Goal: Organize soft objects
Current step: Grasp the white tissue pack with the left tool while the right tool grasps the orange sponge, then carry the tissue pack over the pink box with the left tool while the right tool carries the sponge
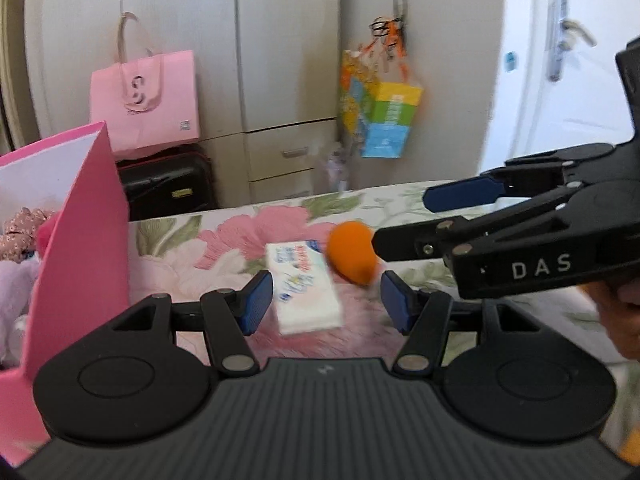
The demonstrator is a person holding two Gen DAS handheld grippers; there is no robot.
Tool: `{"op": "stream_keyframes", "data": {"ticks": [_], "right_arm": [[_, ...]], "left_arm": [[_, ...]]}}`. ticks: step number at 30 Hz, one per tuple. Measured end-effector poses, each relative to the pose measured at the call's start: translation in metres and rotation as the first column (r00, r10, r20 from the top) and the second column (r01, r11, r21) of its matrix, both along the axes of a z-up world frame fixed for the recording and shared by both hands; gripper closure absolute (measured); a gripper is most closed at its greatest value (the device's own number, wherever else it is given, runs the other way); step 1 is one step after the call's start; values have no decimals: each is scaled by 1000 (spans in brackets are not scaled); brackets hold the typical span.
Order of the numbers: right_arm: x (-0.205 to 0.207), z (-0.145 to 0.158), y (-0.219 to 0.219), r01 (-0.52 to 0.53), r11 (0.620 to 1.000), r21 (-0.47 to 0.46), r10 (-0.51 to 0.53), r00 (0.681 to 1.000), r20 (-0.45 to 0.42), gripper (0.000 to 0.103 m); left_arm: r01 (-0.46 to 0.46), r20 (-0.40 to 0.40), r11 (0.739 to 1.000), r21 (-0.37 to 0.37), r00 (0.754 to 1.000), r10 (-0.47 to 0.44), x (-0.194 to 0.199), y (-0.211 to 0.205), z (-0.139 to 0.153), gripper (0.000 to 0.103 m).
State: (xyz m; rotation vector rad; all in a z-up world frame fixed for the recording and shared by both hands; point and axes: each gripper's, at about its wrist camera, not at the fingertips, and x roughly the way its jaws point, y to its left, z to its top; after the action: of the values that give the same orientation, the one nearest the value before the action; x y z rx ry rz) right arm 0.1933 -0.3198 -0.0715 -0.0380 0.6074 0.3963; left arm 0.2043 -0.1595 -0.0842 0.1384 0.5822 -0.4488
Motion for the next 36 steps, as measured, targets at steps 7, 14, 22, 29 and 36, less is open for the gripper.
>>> {"op": "stream_keyframes", "data": {"ticks": [7, 14, 22, 29, 36], "right_arm": [[38, -20, -3, -11, 999, 49, 14, 998, -58, 39], [54, -37, -5, 7, 997, 81, 3, 992, -125, 45], [58, -51, -12, 43, 989, 140, -19, 986, -167, 60], [42, -42, -22, 100, 988, 114, -84, 987, -141, 60], [25, -45, -30, 139, 982, 124, -118, 979, -166, 60]], "left_arm": [[-58, -21, 996, 62, 998, 59, 24, -13, -18, 44], [-32, -52, 996, 88, 998, 37, 36, -25, -29, 44], [-33, -59, 998, 48, 998, 35, 39, -23, -31, 63], [-32, -53, 998, 51, 998, 34, 38, -23, -31, 64], [-36, -62, 999, 29, 997, 37, 29, -19, -26, 64]]}}
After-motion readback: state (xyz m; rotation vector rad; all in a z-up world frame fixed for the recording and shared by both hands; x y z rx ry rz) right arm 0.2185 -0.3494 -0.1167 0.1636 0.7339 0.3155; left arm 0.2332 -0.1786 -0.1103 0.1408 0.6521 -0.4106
